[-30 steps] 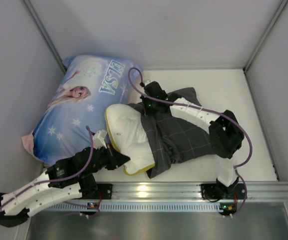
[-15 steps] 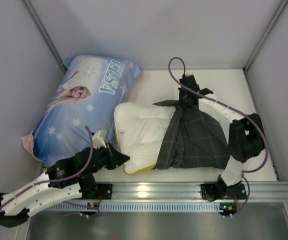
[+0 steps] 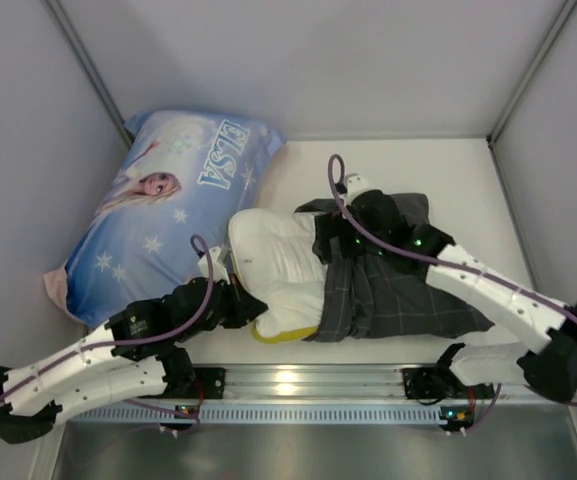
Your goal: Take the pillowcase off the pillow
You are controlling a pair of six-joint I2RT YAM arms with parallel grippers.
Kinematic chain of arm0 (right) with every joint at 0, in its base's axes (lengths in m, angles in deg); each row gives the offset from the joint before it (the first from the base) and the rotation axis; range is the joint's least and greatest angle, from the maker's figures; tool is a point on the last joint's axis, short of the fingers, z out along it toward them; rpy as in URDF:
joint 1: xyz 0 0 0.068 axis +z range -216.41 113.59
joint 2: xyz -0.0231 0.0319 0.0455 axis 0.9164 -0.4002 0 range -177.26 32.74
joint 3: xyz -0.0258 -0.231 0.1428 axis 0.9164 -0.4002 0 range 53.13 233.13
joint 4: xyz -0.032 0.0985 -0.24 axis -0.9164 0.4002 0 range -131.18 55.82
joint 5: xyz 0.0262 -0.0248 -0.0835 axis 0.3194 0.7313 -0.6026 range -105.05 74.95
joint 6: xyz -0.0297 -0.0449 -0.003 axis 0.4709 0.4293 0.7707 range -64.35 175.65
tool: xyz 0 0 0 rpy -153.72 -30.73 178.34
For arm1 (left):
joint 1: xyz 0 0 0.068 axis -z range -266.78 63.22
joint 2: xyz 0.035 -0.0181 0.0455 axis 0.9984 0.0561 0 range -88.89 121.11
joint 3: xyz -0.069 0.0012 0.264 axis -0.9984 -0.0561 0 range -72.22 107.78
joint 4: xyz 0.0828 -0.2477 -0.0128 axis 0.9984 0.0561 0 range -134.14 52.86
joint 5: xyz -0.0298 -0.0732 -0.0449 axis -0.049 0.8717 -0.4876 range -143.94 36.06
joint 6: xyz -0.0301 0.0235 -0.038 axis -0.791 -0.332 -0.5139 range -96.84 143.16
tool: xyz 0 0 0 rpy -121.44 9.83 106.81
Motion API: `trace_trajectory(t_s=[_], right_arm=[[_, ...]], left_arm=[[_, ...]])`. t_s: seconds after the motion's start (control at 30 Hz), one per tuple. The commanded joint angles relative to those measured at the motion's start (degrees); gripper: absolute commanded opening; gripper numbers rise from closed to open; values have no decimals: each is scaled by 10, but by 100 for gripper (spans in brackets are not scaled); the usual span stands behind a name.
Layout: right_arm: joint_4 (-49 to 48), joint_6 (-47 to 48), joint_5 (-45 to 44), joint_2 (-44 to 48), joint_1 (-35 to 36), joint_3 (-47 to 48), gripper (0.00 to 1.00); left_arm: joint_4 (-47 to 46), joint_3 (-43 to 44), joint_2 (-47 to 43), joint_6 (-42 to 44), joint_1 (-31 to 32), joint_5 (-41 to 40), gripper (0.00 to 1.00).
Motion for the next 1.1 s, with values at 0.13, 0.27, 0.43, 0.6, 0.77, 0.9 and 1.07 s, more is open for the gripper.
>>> trace_trajectory(t_s=[0.13, 0.27, 0.43, 0.6, 0.77, 0.9, 1.07], right_arm=[[108, -133, -37, 266, 79, -192, 95], [105, -192, 5, 391, 83, -279, 85], [63, -194, 31, 374, 83, -333, 80], [-22, -197, 78, 356, 92, -336, 75], [-84, -186, 123, 353, 107, -330, 74], [-127, -177, 133, 313, 123, -327, 89], [-125, -181, 62, 243, 138, -318, 89]], left_arm=[[-3, 82, 47, 56, 0, -74, 0], [11, 98, 37, 63, 0, -86, 0], [15, 97, 26, 53, 0, -81, 0], [10, 71, 3, 29, 0, -68, 0], [-2, 45, -17, 15, 0, -61, 0], [-13, 36, -22, 8, 0, -51, 0], [-19, 39, -22, 6, 0, -40, 0]])
